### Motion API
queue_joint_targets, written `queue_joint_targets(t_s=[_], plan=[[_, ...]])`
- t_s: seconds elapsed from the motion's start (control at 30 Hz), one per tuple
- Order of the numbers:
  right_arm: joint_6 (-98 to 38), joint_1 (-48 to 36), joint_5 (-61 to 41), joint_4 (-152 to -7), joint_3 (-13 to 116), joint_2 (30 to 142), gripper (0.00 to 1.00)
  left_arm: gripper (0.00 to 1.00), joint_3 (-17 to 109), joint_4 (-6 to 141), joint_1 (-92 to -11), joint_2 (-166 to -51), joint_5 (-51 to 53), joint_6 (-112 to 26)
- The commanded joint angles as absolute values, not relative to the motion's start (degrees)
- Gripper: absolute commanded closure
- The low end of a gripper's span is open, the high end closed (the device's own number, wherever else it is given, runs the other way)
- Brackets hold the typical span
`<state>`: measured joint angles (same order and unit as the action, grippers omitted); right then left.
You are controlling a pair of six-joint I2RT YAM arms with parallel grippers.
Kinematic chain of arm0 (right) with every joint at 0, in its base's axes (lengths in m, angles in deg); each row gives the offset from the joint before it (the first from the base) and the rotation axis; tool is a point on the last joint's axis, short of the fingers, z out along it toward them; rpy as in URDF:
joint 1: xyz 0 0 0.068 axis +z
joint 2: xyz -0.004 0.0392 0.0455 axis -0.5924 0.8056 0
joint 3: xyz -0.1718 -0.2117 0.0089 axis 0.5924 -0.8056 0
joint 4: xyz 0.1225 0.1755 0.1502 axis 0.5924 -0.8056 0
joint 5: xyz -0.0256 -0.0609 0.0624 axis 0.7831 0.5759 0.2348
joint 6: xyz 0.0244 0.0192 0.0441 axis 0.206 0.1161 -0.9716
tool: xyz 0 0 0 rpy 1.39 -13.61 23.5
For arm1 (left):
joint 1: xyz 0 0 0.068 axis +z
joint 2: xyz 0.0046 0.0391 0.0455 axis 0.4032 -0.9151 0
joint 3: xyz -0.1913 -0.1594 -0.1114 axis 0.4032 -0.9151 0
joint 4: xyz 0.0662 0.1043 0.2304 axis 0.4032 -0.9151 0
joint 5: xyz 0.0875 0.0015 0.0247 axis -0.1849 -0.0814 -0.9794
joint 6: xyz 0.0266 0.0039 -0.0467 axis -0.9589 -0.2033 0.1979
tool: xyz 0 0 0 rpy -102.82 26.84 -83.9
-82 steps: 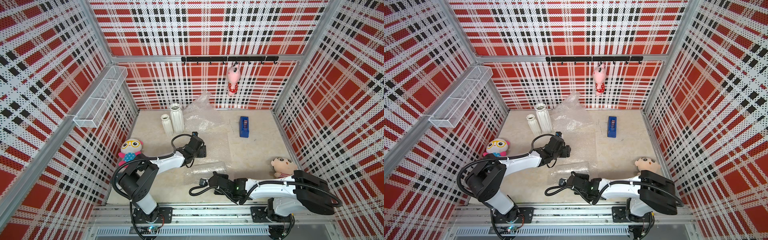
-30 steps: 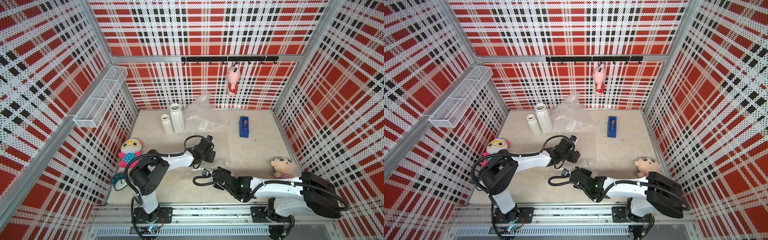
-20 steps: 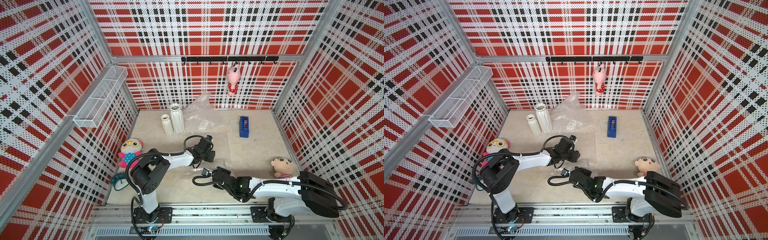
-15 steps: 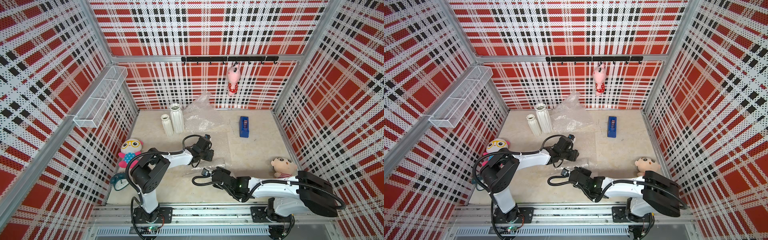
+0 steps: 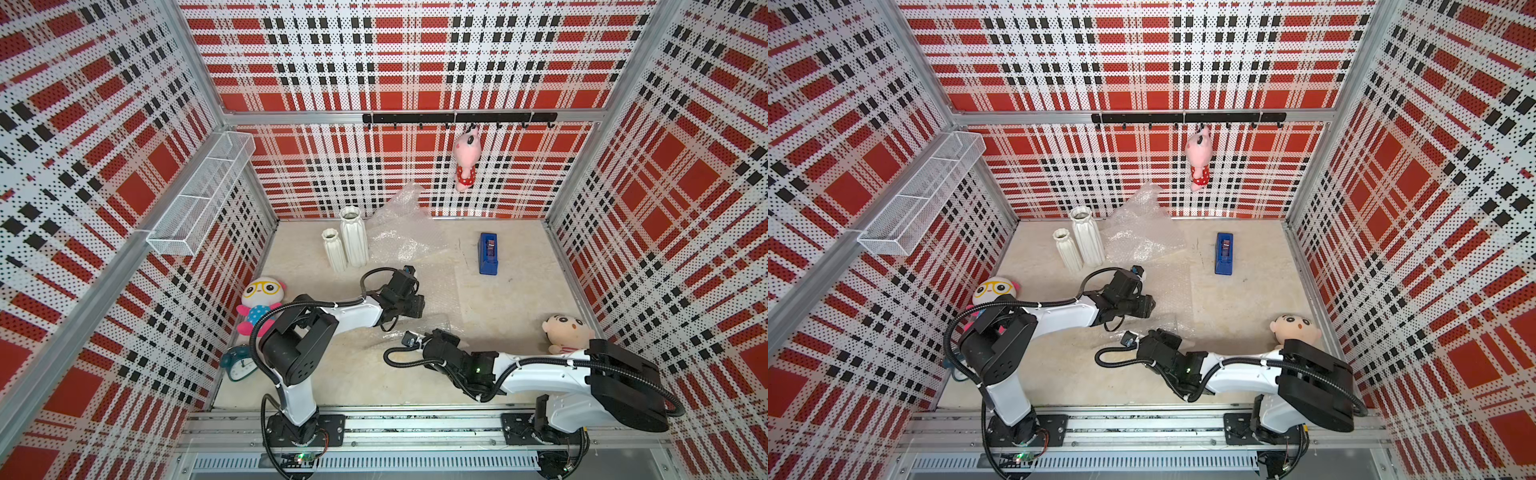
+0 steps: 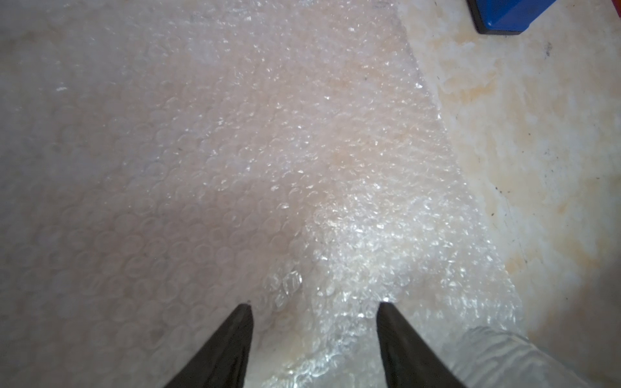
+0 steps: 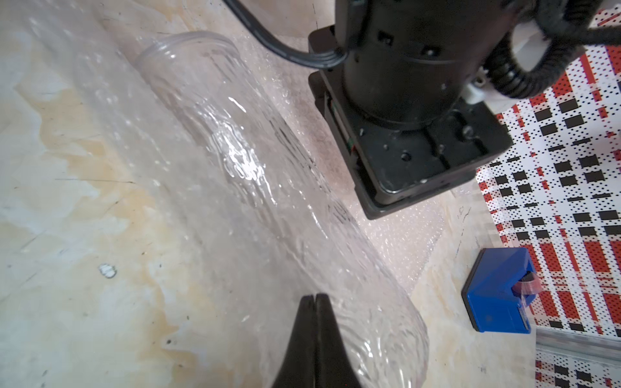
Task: Wrap vases in bubble wrap
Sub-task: Wrap the vase in bubble wrap.
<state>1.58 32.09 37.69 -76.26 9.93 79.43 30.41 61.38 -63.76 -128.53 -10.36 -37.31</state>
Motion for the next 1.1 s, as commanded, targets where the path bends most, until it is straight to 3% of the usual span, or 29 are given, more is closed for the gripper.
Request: queue_joint_targets(t_s=[0.0, 0.5, 1.07], plan=[[3.0, 31.1, 38.9, -73.3, 9.8, 79.8, 1.0, 0.36, 30.7, 62.4, -63.0, -127.7, -10.8, -36.1], [6.1, 27.4, 37.9, -68.4, 9.9, 82.8, 1.0, 0.37, 30.2, 62.9, -62.1, -127.0, -10.3, -35.7], [9.8, 27.2, 39.4, -63.7, 9.5, 82.4, 1.0, 0.56, 30.9, 63.3, -63.2, -128.0, -7.9, -36.3]])
